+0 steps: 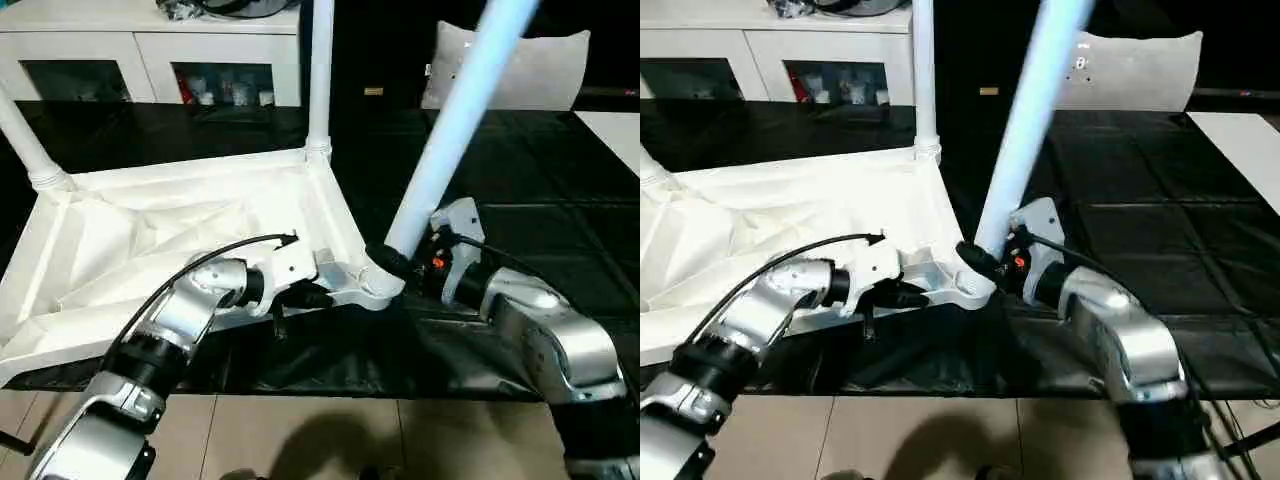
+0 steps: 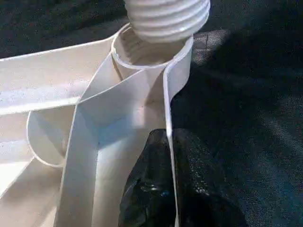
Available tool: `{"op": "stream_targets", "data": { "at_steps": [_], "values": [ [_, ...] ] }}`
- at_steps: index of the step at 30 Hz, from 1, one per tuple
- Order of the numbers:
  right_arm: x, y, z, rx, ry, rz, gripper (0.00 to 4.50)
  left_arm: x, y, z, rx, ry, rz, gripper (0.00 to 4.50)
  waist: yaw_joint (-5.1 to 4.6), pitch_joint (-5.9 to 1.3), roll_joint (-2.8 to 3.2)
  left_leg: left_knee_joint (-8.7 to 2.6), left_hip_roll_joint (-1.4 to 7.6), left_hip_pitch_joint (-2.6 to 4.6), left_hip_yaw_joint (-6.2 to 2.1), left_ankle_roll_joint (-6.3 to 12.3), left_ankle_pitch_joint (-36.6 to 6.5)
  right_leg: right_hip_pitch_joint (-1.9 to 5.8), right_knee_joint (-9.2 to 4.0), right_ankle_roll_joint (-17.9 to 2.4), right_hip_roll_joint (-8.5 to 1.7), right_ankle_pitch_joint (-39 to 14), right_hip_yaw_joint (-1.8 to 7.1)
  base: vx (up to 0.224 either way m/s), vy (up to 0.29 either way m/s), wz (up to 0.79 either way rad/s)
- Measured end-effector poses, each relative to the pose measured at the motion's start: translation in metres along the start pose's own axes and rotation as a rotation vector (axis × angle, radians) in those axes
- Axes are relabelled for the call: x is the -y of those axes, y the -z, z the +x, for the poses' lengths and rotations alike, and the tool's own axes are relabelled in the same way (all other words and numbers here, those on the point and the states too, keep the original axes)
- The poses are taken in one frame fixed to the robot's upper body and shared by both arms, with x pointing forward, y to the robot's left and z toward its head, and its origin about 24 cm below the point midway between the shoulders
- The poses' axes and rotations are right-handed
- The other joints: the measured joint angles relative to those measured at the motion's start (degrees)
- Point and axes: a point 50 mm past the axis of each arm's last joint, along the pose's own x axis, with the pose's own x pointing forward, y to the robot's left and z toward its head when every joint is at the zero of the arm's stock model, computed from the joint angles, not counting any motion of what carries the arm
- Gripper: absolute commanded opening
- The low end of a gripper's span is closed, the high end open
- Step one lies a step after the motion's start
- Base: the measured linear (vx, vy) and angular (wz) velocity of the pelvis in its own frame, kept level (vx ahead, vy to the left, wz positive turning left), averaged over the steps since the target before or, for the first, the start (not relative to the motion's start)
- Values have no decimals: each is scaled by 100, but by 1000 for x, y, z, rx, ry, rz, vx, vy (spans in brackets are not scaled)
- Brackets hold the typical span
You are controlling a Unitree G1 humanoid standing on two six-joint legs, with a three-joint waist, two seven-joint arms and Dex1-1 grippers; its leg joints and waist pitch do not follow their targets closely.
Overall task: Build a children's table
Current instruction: Insert table leg to table base
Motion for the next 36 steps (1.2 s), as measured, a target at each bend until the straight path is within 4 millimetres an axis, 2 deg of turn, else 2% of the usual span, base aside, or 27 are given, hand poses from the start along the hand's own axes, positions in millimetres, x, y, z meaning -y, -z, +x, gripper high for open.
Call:
{"op": "stream_targets", "data": {
  "at_steps": [10,19,28,36],
  "values": [
    [2,-4,9,-66,-71,-20,191,2,1,-6,-17,82,77,0,16,-35,-59,-4,5,0,-1,-1,-1,-1,2,0,3,0,-3,0,0,0],
    [-3,-3,13,-70,-121,-12,191,4,-2,-3,-14,124,123,0,180,-51,-85,-6,4,4,2,-2,-2,0,4,-1,2,0,-2,0,0,0],
    [0,1,5,-122,-152,-7,191,2,-1,-3,-14,125,132,0,179,-54,-88,-6,4,8,-1,-5,1,9,4,-1,2,0,-2,0,0,0],
    [2,2,5,-121,-153,1,190,2,-1,-2,-14,133,136,0,182,-54,-88,-6,5,8,-1,-5,1,9,5,-1,2,0,-2,0,0,0]
  ]
}}
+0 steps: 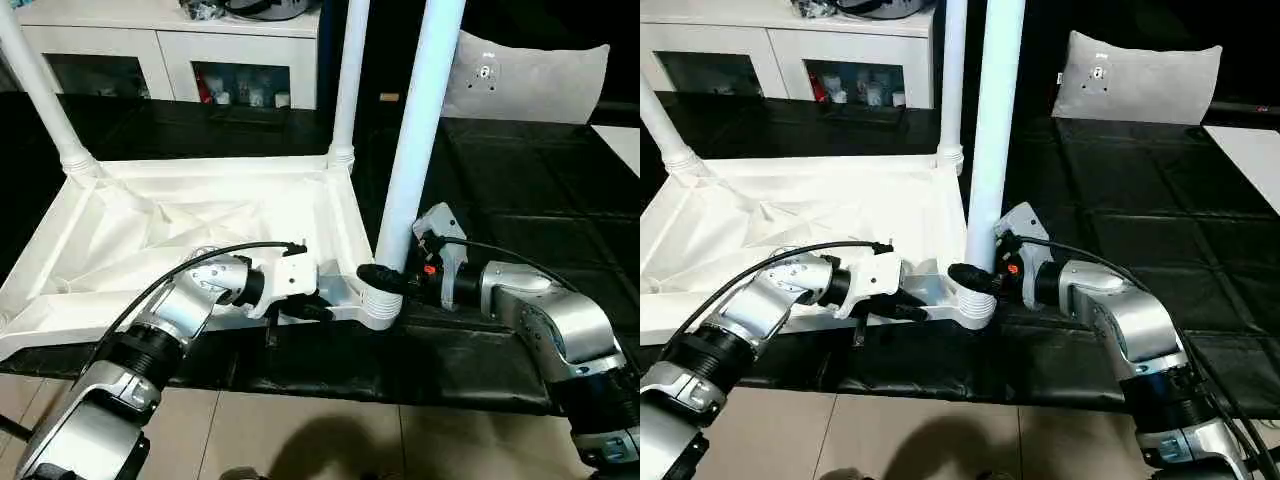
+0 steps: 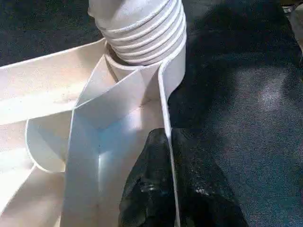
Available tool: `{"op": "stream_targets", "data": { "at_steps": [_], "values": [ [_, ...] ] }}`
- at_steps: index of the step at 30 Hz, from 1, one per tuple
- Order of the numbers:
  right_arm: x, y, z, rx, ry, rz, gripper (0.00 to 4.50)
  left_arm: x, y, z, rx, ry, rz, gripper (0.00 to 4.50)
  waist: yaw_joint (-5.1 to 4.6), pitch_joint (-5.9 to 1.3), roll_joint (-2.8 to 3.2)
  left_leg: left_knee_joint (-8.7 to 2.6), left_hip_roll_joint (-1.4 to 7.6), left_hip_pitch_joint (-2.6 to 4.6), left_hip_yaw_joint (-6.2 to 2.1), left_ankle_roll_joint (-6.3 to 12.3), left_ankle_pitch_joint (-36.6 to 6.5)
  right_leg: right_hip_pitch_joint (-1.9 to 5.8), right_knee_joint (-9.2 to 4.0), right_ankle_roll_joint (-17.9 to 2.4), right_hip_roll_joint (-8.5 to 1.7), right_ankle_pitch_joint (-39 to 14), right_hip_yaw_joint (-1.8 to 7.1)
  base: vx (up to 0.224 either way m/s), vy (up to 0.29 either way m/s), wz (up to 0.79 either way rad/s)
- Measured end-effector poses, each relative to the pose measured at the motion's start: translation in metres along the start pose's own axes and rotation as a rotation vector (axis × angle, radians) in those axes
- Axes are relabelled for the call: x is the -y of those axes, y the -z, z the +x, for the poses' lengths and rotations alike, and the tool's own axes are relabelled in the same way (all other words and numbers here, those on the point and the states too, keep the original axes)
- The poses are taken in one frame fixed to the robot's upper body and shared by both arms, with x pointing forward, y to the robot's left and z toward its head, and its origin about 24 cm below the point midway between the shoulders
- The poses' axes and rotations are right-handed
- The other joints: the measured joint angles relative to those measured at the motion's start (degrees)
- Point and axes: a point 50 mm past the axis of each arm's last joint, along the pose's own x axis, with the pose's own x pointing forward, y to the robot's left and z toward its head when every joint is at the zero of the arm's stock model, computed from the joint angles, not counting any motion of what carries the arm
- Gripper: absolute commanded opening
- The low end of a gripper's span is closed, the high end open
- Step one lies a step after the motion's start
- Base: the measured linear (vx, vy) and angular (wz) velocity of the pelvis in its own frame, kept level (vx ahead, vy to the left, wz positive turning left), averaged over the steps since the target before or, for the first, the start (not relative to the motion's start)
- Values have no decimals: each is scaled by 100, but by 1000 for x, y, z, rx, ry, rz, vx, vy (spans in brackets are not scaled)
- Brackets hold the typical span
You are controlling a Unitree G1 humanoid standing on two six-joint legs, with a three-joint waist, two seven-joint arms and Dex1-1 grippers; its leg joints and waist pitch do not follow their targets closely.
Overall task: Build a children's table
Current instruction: Insert table leg to table base
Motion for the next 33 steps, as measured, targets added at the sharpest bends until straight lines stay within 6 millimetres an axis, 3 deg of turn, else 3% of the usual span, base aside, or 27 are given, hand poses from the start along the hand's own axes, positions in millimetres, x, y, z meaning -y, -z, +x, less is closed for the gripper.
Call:
{"op": "stream_targets", "data": {
  "at_steps": [20,33],
  "values": [
    [-1,31,0,266,138,235,189,0,3,0,7,-28,-12,0,-23,-5,21,-1,-1,4,-4,-4,3,2,-8,0,-1,0,-3,0,0,0],
    [-18,34,-1,227,170,-67,189,2,4,0,14,-34,-16,0,-35,-8,20,-2,-2,6,-10,-3,2,8,-16,5,-2,-4,-8,0,0,0]
  ]
}}
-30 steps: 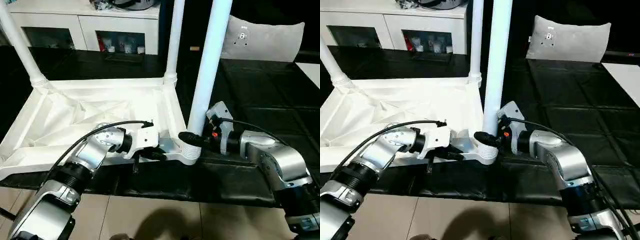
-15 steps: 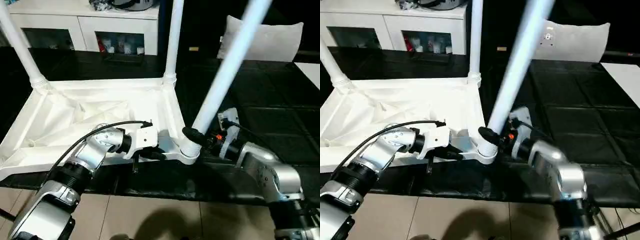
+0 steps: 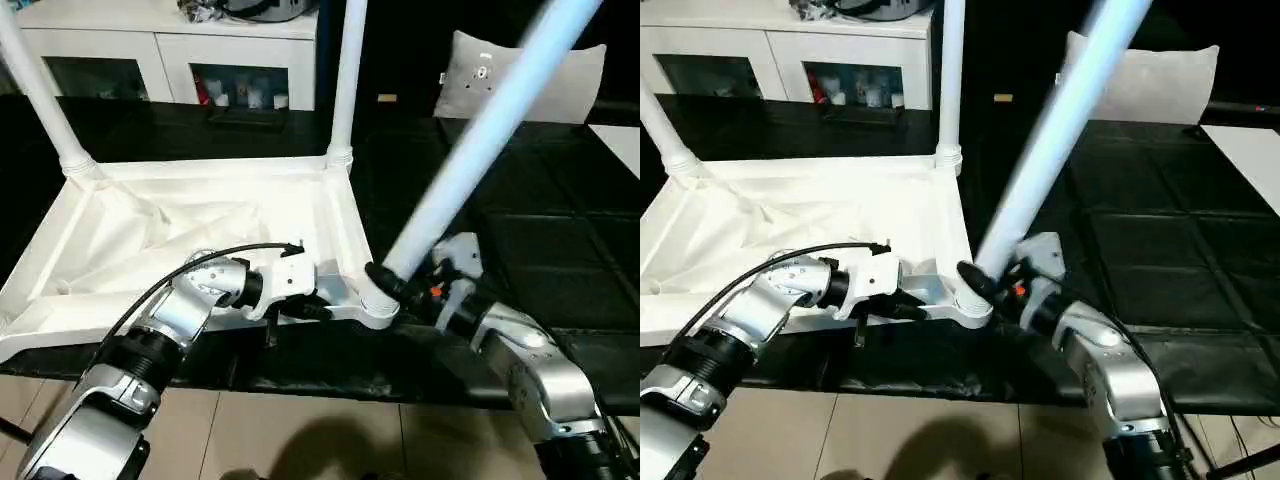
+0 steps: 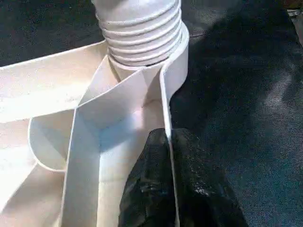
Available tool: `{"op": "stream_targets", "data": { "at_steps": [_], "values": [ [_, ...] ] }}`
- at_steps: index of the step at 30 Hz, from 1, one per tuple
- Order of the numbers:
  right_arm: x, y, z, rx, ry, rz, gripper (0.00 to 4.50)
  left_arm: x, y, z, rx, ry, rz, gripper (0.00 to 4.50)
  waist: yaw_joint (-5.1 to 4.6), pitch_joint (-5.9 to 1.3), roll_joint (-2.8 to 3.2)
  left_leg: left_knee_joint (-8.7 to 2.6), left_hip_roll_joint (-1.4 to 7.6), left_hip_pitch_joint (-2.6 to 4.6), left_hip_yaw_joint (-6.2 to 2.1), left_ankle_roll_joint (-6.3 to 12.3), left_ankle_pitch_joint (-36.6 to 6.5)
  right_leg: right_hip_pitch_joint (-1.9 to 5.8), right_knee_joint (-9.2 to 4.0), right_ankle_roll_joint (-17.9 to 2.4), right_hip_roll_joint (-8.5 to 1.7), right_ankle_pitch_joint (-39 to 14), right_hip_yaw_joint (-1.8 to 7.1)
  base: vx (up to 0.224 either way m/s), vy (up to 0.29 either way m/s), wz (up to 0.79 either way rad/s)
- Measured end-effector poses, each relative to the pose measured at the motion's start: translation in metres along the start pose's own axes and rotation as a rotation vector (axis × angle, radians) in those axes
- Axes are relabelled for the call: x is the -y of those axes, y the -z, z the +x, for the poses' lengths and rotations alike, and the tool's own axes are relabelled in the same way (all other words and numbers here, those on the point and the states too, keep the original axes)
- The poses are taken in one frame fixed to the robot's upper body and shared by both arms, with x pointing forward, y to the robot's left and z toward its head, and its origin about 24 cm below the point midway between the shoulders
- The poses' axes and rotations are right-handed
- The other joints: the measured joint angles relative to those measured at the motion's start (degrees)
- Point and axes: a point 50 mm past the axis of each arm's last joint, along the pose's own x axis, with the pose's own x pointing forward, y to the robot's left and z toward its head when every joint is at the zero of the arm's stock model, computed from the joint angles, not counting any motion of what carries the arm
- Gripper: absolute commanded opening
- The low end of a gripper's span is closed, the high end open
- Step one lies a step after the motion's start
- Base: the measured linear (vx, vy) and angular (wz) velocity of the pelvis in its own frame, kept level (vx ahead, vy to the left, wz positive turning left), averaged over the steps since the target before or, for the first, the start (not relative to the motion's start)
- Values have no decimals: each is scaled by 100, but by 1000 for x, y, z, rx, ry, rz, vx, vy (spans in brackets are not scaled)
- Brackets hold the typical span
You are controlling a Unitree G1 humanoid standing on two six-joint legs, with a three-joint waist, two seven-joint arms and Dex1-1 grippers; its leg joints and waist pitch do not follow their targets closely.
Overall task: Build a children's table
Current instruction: Insert table leg to table base
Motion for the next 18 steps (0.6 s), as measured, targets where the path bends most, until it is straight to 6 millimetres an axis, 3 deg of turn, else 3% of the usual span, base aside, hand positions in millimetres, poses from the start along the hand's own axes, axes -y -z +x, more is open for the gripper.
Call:
{"op": "stream_targets", "data": {
  "at_steps": [10,18],
  "values": [
    [0,-5,11,-83,-107,-120,189,0,2,-4,-14,6,6,0,-173,-5,-7,-8,-2,-3,-20,3,-2,42,-83,2,1,-1,-19,0,0,0],
    [5,-8,13,-112,-141,-113,189,-6,2,-5,-29,29,19,0,-190,-2,-13,-14,-1,1,-37,3,-2,34,-89,3,1,-2,-41,0,0,0]
  ]
}}
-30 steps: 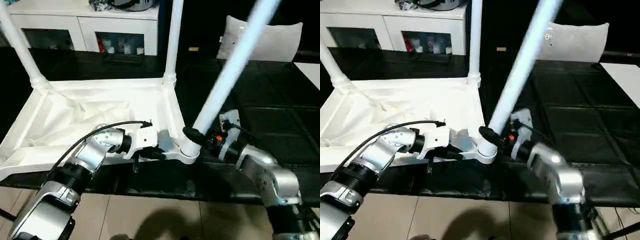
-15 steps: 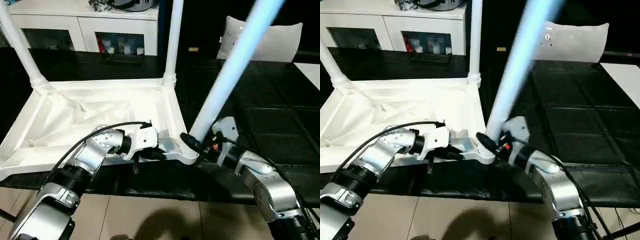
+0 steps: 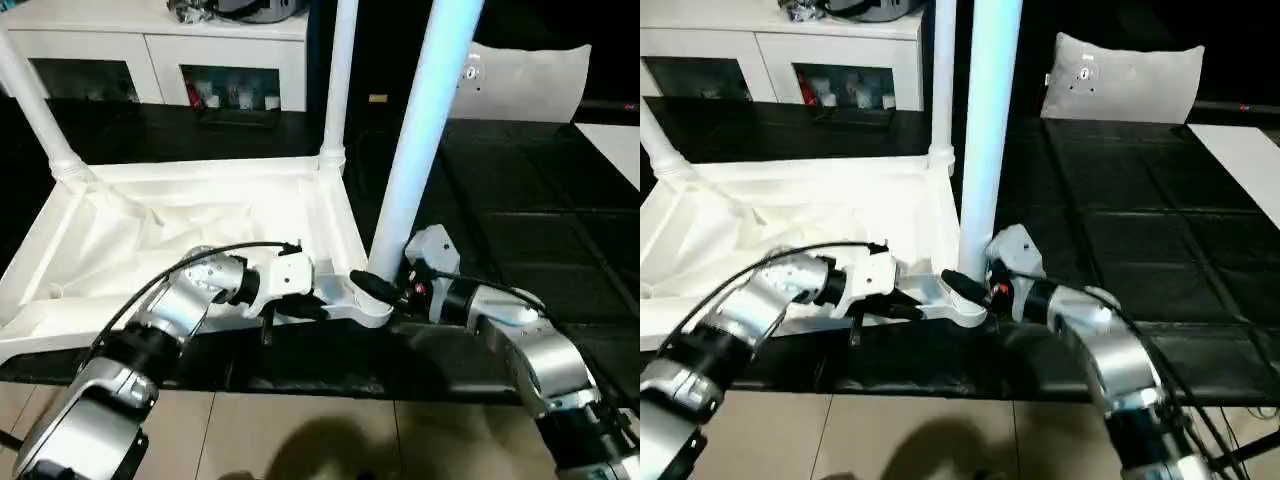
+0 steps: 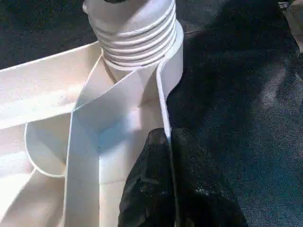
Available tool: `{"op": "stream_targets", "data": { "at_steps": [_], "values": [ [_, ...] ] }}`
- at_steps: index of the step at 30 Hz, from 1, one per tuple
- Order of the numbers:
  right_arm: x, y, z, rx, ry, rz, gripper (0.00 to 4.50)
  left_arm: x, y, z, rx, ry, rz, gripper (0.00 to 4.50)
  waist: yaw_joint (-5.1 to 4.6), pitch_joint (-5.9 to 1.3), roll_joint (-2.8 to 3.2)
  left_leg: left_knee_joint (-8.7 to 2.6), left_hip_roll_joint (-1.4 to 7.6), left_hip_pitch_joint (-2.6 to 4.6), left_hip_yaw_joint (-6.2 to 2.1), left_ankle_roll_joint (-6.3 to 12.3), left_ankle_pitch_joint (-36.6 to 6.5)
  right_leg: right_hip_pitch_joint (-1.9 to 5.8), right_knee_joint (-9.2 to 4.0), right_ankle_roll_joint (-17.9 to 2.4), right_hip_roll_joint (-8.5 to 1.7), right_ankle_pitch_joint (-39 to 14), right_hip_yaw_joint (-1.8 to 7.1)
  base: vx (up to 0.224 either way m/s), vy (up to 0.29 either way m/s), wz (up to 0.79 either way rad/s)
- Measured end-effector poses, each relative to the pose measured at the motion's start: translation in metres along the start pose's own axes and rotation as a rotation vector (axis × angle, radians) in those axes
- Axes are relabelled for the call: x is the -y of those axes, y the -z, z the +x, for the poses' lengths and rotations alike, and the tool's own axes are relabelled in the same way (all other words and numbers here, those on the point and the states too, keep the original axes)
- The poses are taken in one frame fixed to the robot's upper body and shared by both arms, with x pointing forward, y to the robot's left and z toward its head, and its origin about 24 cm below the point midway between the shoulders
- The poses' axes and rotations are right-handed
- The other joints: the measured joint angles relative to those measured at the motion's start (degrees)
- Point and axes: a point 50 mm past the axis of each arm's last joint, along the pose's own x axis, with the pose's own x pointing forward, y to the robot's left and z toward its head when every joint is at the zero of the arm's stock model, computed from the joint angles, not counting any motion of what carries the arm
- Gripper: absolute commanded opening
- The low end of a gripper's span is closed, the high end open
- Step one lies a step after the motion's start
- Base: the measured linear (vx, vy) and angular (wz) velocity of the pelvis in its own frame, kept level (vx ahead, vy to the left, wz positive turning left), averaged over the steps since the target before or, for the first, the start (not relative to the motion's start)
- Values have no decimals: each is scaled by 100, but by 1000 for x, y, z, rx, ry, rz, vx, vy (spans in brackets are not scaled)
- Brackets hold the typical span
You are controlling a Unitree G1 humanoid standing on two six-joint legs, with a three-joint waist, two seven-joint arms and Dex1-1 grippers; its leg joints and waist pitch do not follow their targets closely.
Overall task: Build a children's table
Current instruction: Insert table leg to table base, then rotate leg to tighten
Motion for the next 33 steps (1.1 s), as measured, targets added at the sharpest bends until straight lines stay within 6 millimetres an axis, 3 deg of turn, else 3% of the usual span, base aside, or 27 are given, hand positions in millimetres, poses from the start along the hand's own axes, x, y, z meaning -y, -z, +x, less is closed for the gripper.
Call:
{"op": "stream_targets", "data": {
  "at_steps": [6,10,12,18,21,23,25,26,27,28,29,30,31,32,33],
  "values": [
    [-2,0,4,25,29,71,189,-2,1,-5,-21,-17,-25,0,-81,4,5,-7,5,-5,-15,0,0,7,-10,0,-21,0,-60,0,0,0],
    [-4,-2,12,53,106,104,189,6,4,-7,7,-95,-149,0,-130,16,31,-11,1,0,-16,-1,0,13,-19,0,-50,0,-100,0,0,0],
    [-5,-4,19,64,146,122,189,11,4,-8,7,-144,-196,0,-201,25,45,-11,-2,0,-15,0,0,13,-37,0,-75,-1,-135,0,0,0],
    [4,-10,36,74,285,171,189,23,-7,6,0,-275,-305,0,-601,97,156,-33,18,-2,-122,8,-6,143,-297,-1,-124,-2,-392,0,0,0],
    [14,-12,41,67,366,189,189,24,-22,20,-30,-367,-331,0,-674,133,131,-55,2,21,-121,8,-7,153,-290,0,-168,-3,-443,0,0,0],
    [15,-14,42,70,376,188,189,25,-27,22,-41,-380,-336,0,-725,151,148,-75,2,28,-142,7,-8,161,-314,1,-207,-4,-553,0,0,0],
    [15,-15,43,74,378,188,189,25,-28,22,-48,-390,-333,0,-727,176,184,-80,26,0,-215,-6,-15,199,-343,3,-203,-8,-660,0,0,0],
    [15,-15,43,75,378,189,189,25,-28,21,-50,-392,-331,0,-704,189,191,-92,41,-15,-219,-9,-17,202,-286,4,-196,-54,-649,0,0,0],
    [14,-15,44,76,381,192,189,25,-27,20,-58,-395,-327,0,-664,210,199,-100,47,4,-204,-10,-18,178,-132,5,-178,-171,-575,-35,-66,14],
    [14,-14,44,74,386,197,189,24,-27,19,-68,-401,-317,0,-592,231,88,-115,10,89,-113,-14,-19,93,130,-14,-173,-329,-367,19,-104,20],
    [14,-13,44,72,388,201,189,24,-26,19,-76,-406,-315,0,-559,221,-24,-109,-16,157,-107,-45,-39,66,191,-9,-157,-325,-297,19,-104,20],
    [14,-13,44,71,387,200,189,24,-25,19,-84,-414,-309,0,-549,231,-50,74,-40,176,-59,-38,-206,25,141,-10,-165,-329,-378,6,-120,9],
    [14,-17,48,77,375,188,189,23,-25,16,-91,-424,-299,0,-510,239,89,297,-30,213,-79,110,-515,26,22,-9,-201,-331,-639,73,10,-42],
    [14,-20,50,88,371,183,189,21,-25,12,-96,-431,-288,0,-548,255,279,254,-9,159,-244,27,-510,119,-121,-6,-226,-331,-897,73,10,-42],
    [13,-21,50,97,369,181,189,19,-25,9,-100,-436,-283,0,-544,260,327,218,35,128,-302,12,-517,131,-80,71,-212,-430,-943,108,109,-55]
  ]
}}
